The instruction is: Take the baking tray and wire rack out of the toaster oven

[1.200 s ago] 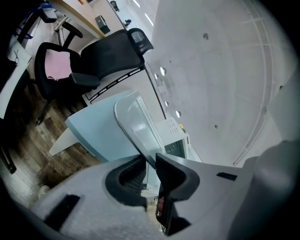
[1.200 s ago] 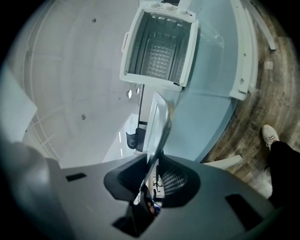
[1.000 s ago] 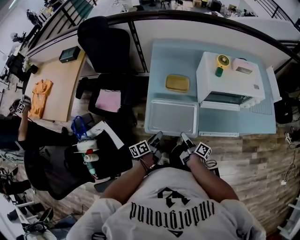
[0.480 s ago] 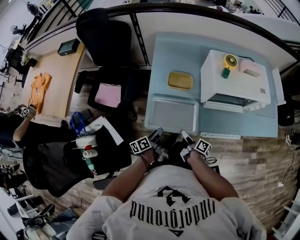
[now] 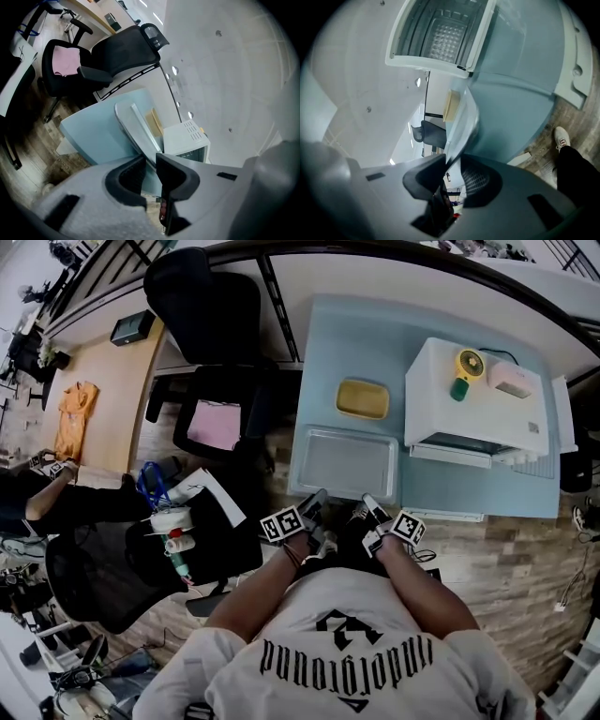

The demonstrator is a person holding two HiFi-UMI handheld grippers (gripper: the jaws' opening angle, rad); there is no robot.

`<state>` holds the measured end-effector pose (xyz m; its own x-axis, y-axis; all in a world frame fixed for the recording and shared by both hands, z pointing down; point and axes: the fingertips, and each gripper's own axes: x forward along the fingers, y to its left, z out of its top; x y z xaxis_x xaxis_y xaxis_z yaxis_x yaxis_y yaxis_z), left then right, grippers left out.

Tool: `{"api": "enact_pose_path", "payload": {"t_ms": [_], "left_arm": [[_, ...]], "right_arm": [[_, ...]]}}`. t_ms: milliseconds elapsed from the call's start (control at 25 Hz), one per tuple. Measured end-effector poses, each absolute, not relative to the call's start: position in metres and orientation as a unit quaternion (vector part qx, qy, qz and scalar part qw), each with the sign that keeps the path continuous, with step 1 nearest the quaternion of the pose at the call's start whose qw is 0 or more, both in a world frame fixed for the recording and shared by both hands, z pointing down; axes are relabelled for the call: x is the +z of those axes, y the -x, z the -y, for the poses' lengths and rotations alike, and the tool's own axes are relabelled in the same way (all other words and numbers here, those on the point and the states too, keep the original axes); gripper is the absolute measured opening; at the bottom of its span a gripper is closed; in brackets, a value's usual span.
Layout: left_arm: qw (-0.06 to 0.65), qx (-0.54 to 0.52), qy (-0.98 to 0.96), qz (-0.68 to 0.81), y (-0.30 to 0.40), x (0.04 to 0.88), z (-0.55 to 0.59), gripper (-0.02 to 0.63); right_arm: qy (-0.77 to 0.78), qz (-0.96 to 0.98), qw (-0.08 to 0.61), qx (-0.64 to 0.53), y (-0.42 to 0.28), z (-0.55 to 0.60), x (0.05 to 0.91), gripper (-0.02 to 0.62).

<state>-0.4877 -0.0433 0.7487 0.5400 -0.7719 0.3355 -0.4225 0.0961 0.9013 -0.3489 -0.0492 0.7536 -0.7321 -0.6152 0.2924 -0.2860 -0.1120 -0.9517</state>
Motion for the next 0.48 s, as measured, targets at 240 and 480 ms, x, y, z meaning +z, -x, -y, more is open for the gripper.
{"api": "enact_pose_path", "payload": {"t_ms": [240,480], "left_arm": [[0.591,-0.135,-0.646,0.463,0.485,0.760,0.054,0.080],[0.598,-0.104,-0.641,0.470,0.483,0.774,0.051,0.094]], "right_arm": [[0.350,-0.657,0.094,-0.661,0.347,0.063,0.764,0.099],[0.355,-0.655,0.061,-0.665,0.347,0.063,0.776,0.098]]}}
